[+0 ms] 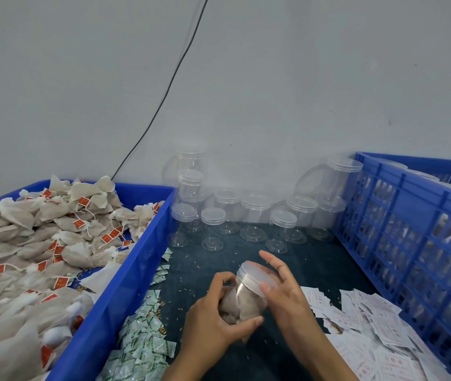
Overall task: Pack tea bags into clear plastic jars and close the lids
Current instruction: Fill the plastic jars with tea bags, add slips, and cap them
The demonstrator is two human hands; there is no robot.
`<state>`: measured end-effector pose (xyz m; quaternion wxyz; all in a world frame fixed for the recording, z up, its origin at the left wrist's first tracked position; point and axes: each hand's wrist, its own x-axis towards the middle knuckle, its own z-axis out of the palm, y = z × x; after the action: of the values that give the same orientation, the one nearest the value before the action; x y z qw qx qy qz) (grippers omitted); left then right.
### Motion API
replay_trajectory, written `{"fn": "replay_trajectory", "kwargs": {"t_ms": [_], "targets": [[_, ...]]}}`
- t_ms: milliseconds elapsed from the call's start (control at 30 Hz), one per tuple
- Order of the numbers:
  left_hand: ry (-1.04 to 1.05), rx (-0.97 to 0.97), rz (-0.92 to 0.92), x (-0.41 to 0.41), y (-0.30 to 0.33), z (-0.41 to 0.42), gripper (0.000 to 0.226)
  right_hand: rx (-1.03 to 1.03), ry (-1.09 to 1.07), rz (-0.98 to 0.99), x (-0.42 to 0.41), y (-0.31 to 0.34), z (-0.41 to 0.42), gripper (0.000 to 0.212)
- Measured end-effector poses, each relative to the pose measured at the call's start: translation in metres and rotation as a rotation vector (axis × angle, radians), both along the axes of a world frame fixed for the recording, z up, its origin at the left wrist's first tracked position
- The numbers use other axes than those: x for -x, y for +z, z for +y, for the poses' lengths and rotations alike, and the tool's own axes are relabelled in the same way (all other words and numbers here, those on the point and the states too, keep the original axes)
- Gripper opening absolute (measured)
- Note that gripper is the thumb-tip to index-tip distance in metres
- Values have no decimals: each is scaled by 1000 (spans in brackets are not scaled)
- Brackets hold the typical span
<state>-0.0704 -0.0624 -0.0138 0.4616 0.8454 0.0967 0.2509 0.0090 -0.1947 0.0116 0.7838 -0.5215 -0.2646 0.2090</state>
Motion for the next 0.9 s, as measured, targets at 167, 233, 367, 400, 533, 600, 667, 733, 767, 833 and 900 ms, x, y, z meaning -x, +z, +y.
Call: {"fn": "replay_trajectory", "kwargs": {"t_ms": [167, 233, 367, 400, 533, 600, 667, 733, 767, 833, 900], "targets": [[141, -260, 87, 0, -3, 1, 77, 164, -249, -82, 7, -5, 7, 56], [126, -228, 76, 0, -3, 2, 75, 173, -228, -59, 6, -5, 8, 55], [-29, 67, 10, -1, 1, -1, 66, 36, -35, 16, 0, -3, 2, 63], [-37, 91, 5, 0, 2, -1, 65, 23, -52, -2, 1, -3, 2, 63], [22, 7, 11, 0, -2, -1, 66, 20, -121, 23, 6, -4, 6, 55], [41, 0, 25, 1, -4, -2, 66, 69, -156, -7, 9, -3, 10, 55], [49, 11, 28, 0, -5, -3, 66, 107, -204, -38, 11, -3, 13, 52], [62, 4, 30, 0, -7, -3, 63, 127, -240, -52, 12, -3, 16, 46], [65, -8, 38, -1, -8, -3, 63, 139, -254, -64, 13, -4, 17, 45], [72, -36, 66, -2, -8, -3, 65, 153, -278, -83, 15, -4, 17, 44], [61, -52, 75, -4, -5, -4, 66, 154, -285, -84, 15, 0, 15, 44]]}}
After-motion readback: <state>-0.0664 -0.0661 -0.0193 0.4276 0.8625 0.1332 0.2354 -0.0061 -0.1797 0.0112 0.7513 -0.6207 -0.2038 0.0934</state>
